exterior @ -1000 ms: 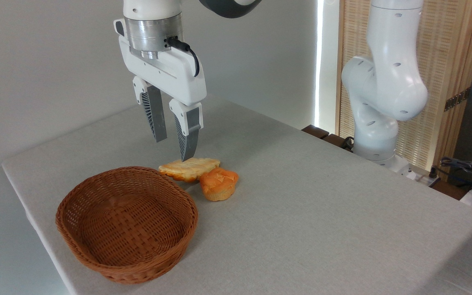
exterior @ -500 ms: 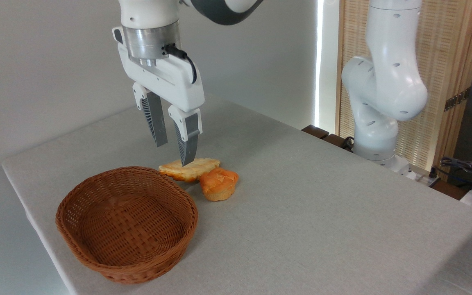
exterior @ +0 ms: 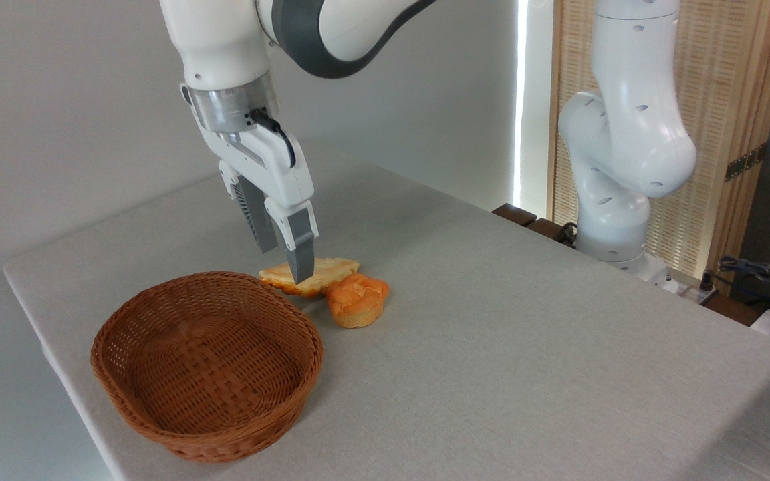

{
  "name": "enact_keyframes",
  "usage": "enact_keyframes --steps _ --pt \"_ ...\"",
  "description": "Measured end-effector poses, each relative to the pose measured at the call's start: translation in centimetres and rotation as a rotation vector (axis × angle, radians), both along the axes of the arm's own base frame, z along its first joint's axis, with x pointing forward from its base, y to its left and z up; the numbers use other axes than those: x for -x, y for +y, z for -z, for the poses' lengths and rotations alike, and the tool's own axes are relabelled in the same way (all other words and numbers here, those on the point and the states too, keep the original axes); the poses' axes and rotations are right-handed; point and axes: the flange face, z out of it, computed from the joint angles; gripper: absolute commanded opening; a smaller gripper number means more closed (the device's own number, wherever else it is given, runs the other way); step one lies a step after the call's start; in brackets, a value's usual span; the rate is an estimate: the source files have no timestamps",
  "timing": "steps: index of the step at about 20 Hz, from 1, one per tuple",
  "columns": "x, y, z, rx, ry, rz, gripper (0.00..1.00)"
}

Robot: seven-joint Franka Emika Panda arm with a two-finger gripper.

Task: Put bread into the basket
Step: 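Lower the open gripper toward the pale flat bread roll, then close the gripper on the pale bread roll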

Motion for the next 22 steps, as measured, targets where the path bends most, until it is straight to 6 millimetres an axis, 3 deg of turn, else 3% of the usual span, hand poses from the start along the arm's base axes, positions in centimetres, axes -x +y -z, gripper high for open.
enact_keyframes --steps 7,15,22 --pt "1.5 -2.2 4.1 0.006 -0.014 0.031 1.0" --pt "3.1 -4.4 5.2 0.065 0.028 -0.003 1.0" --pt "1.9 -6.1 8.8 0.053 0.009 0.008 1.0"
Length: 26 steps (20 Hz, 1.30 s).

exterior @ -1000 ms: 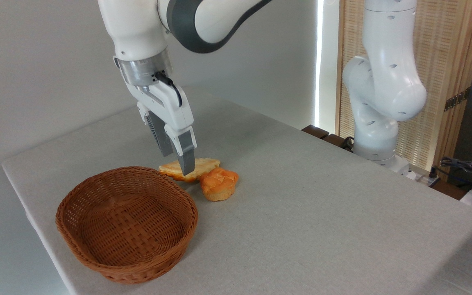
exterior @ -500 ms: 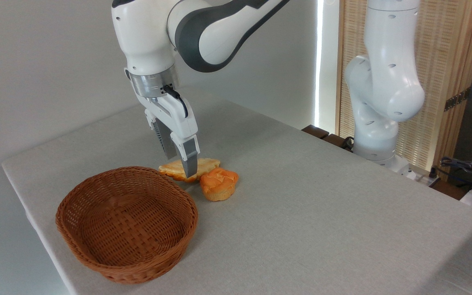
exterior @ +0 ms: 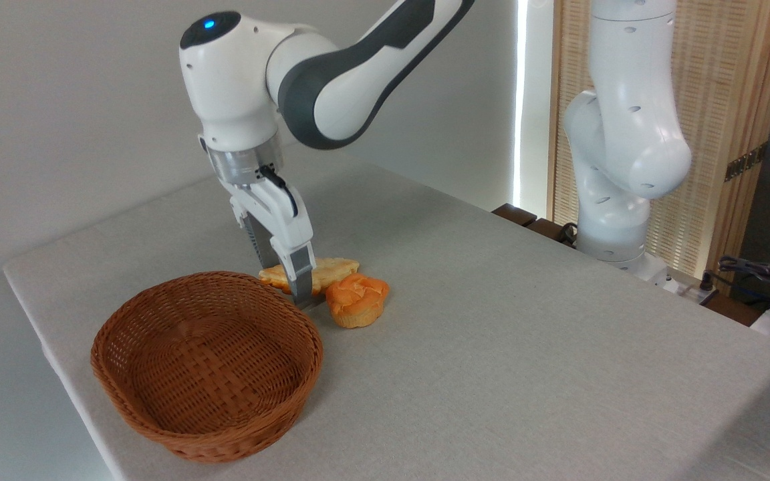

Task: Put bread into the basket
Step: 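Close the gripper on the pale bread roll, then lift the pale bread roll and carry it over the wicker basket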

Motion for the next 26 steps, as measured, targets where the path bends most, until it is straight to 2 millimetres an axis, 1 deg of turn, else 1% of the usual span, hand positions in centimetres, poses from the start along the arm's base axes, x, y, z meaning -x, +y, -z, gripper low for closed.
enact_keyframes --steps 2,4,6,9,10,16,26 --pt "-0.17 -0.09 0.59 -0.004 0.004 0.0 1.0" --pt "-0.18 -0.22 0.86 -0.006 0.007 0.002 0.94" --pt "-0.16 -0.29 0.87 -0.006 0.007 0.003 0.8" --pt "-0.13 -0.36 0.87 -0.006 0.008 0.004 0.52" --pt "-0.11 -0.37 0.89 -0.006 0.009 0.005 0.48" --pt "0.13 -0.44 0.97 -0.008 0.022 0.037 0.46" --pt "0.31 -0.37 0.38 -0.004 0.019 0.04 0.46"
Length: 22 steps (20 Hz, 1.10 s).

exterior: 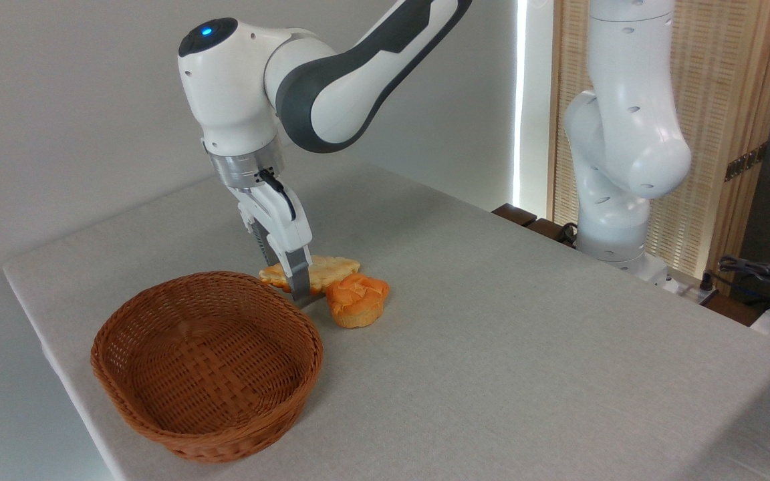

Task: Put bread into the basket
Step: 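Lift the pale bread roll and carry it over the wicker basket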

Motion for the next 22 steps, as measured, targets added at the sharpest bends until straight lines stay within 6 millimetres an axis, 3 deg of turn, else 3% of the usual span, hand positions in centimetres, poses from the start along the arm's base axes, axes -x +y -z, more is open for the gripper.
enact_keyframes --steps 8,16,19,22 --pt "0.3 0.1 -0.7 0.003 0.002 0.001 0.47" --pt "0.2 1.3 -4.8 0.051 -0.015 -0.027 0.48" --pt "-1.6 3.5 -7.2 0.136 -0.066 -0.113 0.56" --pt "-3.8 6.3 -9.5 0.19 -0.196 -0.198 0.56"
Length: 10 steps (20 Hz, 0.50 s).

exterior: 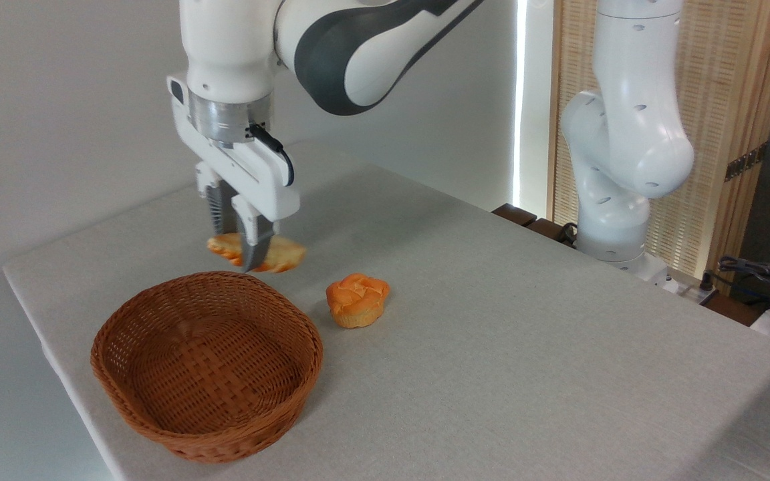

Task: Put bread into the basket
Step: 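Lift the pale bread roll and carry it over the wicker basket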

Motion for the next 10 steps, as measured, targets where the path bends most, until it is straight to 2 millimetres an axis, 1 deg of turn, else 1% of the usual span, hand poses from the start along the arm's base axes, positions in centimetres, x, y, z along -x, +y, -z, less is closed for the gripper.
enact_keyframes --steps 1,2,3,4,6,10 --pt "-0.5 0.4 -0.3 0.004 -0.038 -0.018 0.58" --pt "-0.9 0.6 -0.4 0.005 -0.067 -0.03 0.63" --pt "-1.4 0.6 -0.3 0.004 -0.095 -0.041 0.82" --pt "-2.0 0.7 0.0 0.003 -0.124 -0.053 0.97" --pt "-2.9 0.8 0.6 -0.002 -0.162 -0.072 1.0" --pt "-4.1 0.8 2.6 -0.017 -0.181 -0.089 1.0"
